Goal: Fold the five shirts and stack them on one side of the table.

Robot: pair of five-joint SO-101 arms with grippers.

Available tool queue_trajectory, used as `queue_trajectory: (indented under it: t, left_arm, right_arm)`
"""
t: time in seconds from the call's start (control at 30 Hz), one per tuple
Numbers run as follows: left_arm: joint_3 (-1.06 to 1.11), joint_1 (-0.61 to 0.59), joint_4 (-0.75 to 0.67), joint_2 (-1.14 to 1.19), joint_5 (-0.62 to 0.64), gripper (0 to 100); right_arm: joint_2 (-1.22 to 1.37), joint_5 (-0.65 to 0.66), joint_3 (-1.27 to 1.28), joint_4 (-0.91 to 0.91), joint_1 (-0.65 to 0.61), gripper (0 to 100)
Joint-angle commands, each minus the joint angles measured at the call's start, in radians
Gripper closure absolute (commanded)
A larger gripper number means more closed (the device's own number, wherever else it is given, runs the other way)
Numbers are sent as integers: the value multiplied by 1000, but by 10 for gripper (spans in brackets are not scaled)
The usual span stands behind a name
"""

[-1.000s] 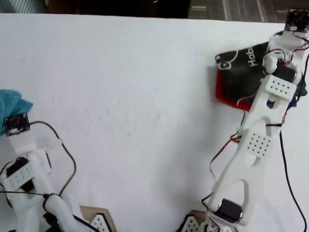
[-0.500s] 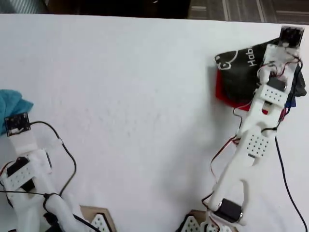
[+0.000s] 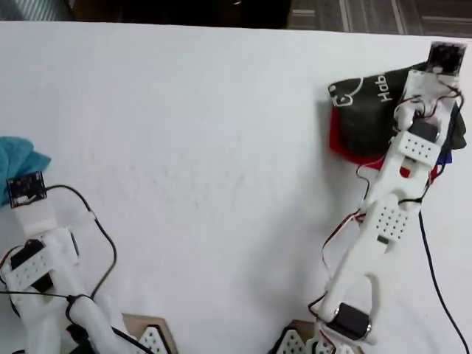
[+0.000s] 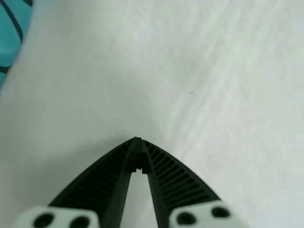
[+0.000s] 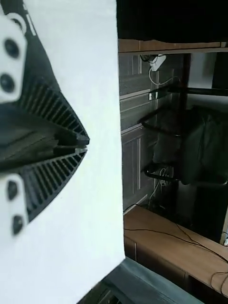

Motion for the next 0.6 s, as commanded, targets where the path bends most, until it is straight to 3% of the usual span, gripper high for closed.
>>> queue_trajectory:
  t: [0.0,0.37,0.47,0.57]
  left_arm:
    - [-2,9,-8,-23,5,974]
    - [-2,9,-11,-23,5,974]
    - [-2,9,-9,-23,5,974]
    - [-2,9,-9,-23,5,974]
  right_arm:
    - [-165,2,-87,128,21,978]
    - [-503,9,-83,1073,68,977]
    - [-519,9,-72,1188,88,944]
    - [-460,2,-72,1156,127,925]
